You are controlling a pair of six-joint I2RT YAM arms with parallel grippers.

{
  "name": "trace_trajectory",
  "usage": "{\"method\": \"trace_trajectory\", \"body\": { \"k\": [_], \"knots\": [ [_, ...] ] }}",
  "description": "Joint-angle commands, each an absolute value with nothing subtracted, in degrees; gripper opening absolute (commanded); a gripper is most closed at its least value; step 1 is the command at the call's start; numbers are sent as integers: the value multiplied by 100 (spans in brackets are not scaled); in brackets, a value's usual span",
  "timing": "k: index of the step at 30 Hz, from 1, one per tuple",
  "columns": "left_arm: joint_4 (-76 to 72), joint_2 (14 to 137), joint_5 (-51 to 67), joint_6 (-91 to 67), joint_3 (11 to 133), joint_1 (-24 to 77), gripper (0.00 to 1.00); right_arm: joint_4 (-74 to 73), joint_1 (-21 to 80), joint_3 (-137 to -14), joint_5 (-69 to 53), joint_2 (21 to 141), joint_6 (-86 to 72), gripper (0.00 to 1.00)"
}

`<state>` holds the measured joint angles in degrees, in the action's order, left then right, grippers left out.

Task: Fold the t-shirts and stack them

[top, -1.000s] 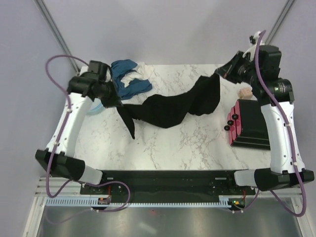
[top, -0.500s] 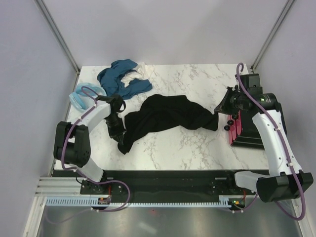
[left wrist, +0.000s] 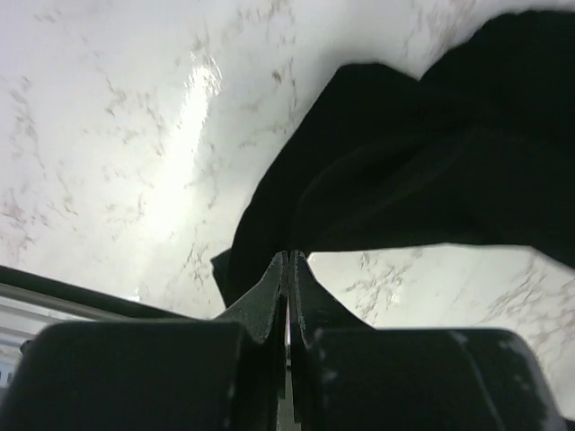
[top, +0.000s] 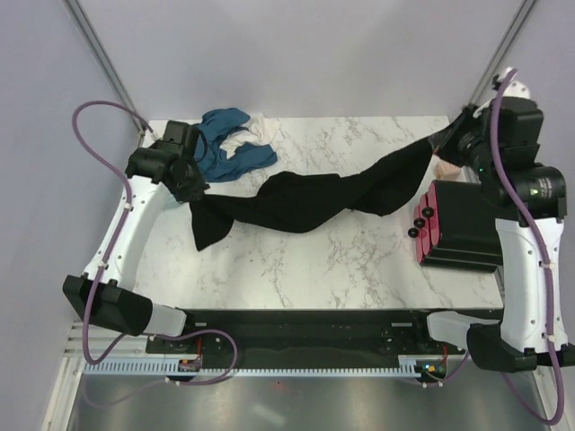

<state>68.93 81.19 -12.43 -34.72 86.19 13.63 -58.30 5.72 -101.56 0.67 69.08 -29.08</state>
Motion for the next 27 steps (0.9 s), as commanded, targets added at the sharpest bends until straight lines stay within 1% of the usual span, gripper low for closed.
{"method": "trace_trajectory", "body": {
  "k": [1, 4, 5, 7, 8, 10, 11, 12, 14, 18, 20, 24, 27],
  "knots": [
    [7365, 7805, -2267, -3762, 9298, 1187, 2, -5721, 545, -11398, 1447, 7040, -2549, 0],
    [7514, 7804, -2215, -3569, 9255, 1046, 2, -5932, 545, -12005, 1862, 7154, -2426, 0],
    [7680, 7848, -2093, -3499, 9220, 1029, 5, -5976, 545, -12102, 1898, 7198, -2374, 0],
    [7813, 8032, -1908, -3261, 9028, 1028, 13, -6265, 545, -12392, 1846, 7286, -2364, 0],
    [7909, 8068, -1716, -3235, 8922, 1028, 23, -6345, 554, -12401, 1672, 7286, -2373, 0],
    [7902, 8034, -1443, -3260, 8448, 1020, 32, -6590, 545, -12200, 1452, 7199, -2469, 0],
    [7832, 7972, -1189, -3304, 8246, 1028, 39, -6679, 545, -12069, 1328, 7163, -2496, 0],
    [7614, 7919, -1100, -3339, 7905, 1028, 42, -6749, 554, -11693, 1118, 7085, -2540, 0],
    [7463, 7797, -1029, -3453, 7709, 1028, 46, -6943, 545, -11313, 950, 6865, -2593, 0],
    [7331, 7910, -1151, -3498, 7900, 1028, 51, -7435, 545, -10409, 748, 6566, -2637, 0],
    [7243, 8050, -1056, -3507, 7989, 1028, 51, -7620, 545, -10039, 528, 6346, -2715, 0],
    [6830, 8550, -642, -3647, 8200, 1072, 47, -7734, 554, -8916, 264, 5942, -2900, 0],
    [6408, 8910, -440, -3621, 8331, 1230, 47, -7743, 545, -8492, 115, 5731, -3067, 0]
  ]
}}
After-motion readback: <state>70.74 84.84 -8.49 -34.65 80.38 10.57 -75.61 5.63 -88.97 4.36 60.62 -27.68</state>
